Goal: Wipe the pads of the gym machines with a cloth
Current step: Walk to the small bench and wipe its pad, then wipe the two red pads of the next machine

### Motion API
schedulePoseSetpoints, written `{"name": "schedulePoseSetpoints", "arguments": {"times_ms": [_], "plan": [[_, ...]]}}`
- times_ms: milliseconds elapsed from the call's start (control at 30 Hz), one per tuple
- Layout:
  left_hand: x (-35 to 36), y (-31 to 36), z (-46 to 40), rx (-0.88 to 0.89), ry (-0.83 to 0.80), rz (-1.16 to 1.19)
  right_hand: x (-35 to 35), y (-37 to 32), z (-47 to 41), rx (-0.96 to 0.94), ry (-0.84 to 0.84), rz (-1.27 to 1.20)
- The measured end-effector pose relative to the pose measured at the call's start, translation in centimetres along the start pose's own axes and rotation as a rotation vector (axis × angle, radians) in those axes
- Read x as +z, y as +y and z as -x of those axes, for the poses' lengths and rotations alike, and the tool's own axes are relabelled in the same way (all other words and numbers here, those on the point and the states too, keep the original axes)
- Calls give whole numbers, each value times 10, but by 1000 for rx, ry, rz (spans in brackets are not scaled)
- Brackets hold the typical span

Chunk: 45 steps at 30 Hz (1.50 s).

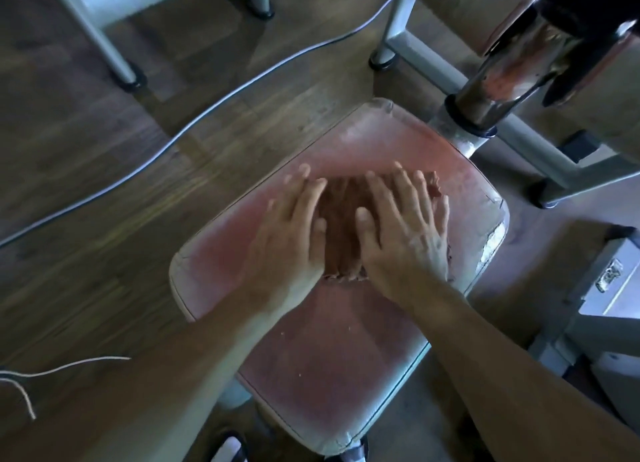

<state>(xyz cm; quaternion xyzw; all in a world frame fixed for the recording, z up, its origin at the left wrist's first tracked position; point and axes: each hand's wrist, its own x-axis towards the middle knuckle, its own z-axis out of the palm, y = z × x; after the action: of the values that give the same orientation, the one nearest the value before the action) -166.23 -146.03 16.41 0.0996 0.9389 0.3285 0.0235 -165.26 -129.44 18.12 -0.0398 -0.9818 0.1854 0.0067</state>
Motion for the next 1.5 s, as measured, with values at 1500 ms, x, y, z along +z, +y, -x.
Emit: {"name": "schedulePoseSetpoints", "arguments": {"times_ms": [1500], "plan": [[-459, 22, 319, -770, -194, -24, -207, -387, 187, -590, -539, 106]]}}
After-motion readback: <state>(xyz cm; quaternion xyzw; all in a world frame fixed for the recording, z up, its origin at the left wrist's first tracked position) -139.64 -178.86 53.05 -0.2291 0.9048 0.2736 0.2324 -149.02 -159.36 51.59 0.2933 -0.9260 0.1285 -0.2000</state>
